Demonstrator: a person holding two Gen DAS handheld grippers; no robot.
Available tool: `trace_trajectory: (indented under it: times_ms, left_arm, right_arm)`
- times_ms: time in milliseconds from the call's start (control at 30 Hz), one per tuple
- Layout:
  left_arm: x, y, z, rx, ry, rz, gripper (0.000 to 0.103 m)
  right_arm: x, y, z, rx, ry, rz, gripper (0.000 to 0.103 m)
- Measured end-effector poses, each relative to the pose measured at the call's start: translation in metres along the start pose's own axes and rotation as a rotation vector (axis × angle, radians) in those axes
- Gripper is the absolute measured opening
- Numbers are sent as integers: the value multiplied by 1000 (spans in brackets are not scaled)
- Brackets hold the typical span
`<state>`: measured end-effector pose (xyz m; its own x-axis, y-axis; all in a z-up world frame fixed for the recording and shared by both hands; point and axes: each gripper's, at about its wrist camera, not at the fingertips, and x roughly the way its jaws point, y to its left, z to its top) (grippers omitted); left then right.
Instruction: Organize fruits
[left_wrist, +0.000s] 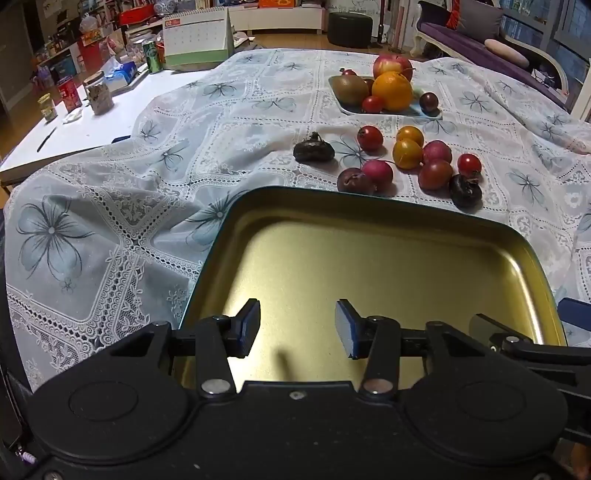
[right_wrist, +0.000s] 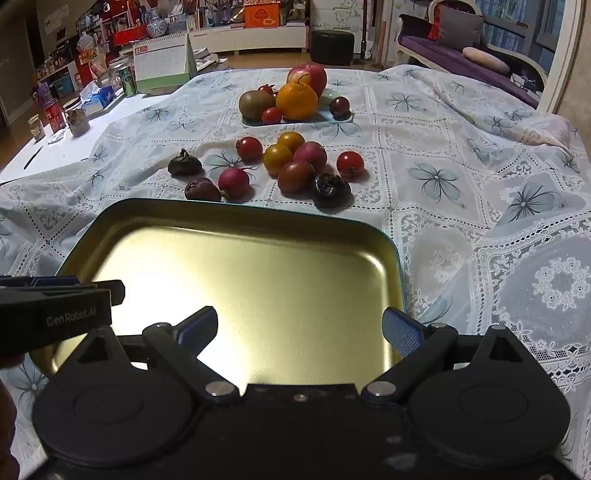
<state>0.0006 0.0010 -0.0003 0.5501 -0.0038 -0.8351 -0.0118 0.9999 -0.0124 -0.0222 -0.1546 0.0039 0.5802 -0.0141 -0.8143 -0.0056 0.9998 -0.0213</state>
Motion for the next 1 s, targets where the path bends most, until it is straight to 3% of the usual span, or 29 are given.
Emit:
trace_trajectory:
  times_ms: [1000]
  left_arm:
    - [4, 0, -5, -1, 23, -4, 53]
  right_arm:
    - [8, 1, 0, -7, 71, -3, 100]
